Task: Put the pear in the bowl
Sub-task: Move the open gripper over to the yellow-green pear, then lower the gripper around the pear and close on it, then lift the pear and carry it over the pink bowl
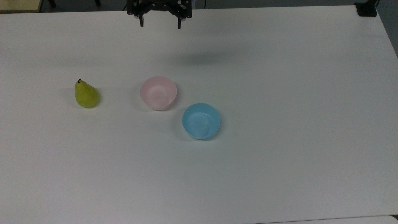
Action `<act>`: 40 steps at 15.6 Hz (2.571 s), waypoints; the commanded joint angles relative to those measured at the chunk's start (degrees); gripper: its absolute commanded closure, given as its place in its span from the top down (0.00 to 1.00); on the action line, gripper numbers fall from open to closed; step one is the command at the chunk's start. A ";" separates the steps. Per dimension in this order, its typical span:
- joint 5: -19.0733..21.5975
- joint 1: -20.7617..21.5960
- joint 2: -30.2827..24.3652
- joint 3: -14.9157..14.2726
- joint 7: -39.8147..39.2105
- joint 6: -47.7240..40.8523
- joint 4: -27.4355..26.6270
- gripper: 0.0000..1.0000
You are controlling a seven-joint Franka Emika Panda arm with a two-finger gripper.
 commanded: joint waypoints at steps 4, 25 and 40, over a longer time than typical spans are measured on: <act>2.41 -10.01 1.18 -0.43 -12.97 5.69 0.17 1.00; -0.03 -23.12 21.92 -0.52 -27.93 27.93 -1.58 1.00; -1.80 -23.21 20.53 -0.52 -28.02 30.76 -3.25 0.35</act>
